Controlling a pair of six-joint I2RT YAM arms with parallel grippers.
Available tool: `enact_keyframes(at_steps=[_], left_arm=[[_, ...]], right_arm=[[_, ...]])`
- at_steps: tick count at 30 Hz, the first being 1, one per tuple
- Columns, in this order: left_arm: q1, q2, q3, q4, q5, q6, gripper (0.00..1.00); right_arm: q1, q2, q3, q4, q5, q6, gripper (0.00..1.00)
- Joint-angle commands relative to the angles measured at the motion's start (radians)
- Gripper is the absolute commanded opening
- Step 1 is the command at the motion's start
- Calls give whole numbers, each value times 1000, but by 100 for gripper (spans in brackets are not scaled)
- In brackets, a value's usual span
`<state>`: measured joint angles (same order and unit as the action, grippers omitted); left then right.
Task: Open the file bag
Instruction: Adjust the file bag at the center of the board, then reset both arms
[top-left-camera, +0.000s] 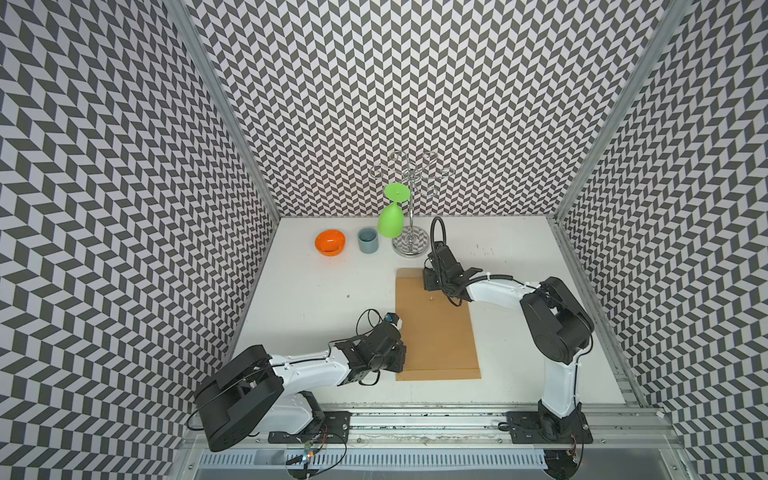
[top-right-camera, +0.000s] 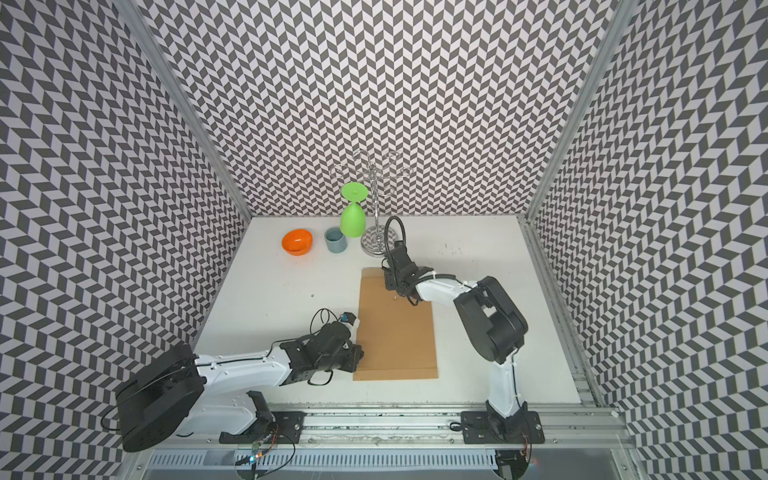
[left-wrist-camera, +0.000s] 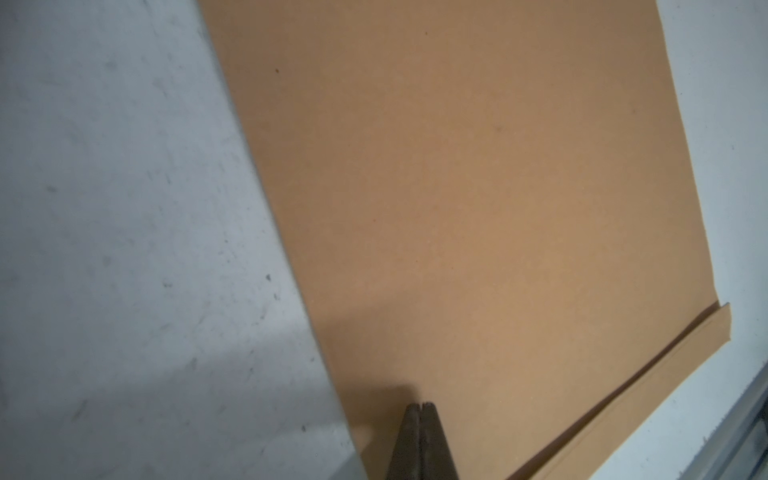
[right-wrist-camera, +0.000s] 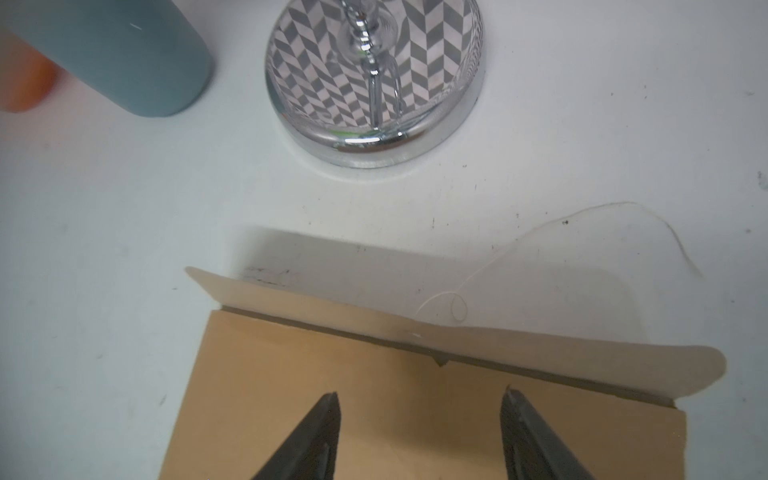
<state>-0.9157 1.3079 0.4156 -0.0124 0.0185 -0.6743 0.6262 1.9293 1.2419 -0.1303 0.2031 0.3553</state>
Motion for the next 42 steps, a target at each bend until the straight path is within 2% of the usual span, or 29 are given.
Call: enact_keyframes(at_steps=[1, 8, 16, 18, 21, 25, 27, 30, 31, 33, 34, 35, 37, 39, 41, 42], left_arm=[[8, -8, 4, -63, -31, 10, 0], [17, -18, 13, -84, -35, 15, 0], [18, -68, 53, -101, -7, 16, 0], [15, -92, 76, -116, -2, 12, 8], [12, -151, 109, -136, 7, 0, 26], [10, -253, 201, -191, -5, 17, 39], [10, -324, 284, -236, -70, 67, 49], [12, -425, 393, -262, -263, 154, 65], [12, -450, 417, -257, -336, 189, 69], [14, -500, 417, -181, -560, 271, 80], [15, -521, 393, -118, -656, 314, 88], [18, -540, 341, -1, -751, 368, 95], [37, -565, 189, 308, -893, 513, 98], [100, -563, 10, 691, -871, 736, 100], [233, -521, -78, 816, -766, 766, 100], [322, -483, -89, 784, -733, 716, 100]], right_arm=[[6, -73, -46, 78, -27, 21, 64], [4, -192, -137, 109, -40, 39, 63], [3, -472, -346, 200, 6, 60, 63], [3, -557, -415, 236, 14, 46, 63], [2, -692, -534, 296, 56, 31, 64], [-5, -910, -649, 305, 141, 43, 68], [-7, -1049, -710, 322, 186, 47, 72], [-10, -1238, -838, 450, 219, 8, 89], [-10, -1287, -863, 470, 234, -15, 98], [-10, -1400, -924, 443, 262, -29, 99], [-10, -1444, -970, 505, 327, -42, 99], [-10, -1491, -995, 506, 412, -5, 99], [-11, -1538, -1012, 474, 582, 46, 99], [-14, -1513, -1052, 496, 651, -34, 100], [-27, -1417, -1060, 529, 693, -79, 99], [-49, -1340, -1056, 550, 694, -96, 99]])
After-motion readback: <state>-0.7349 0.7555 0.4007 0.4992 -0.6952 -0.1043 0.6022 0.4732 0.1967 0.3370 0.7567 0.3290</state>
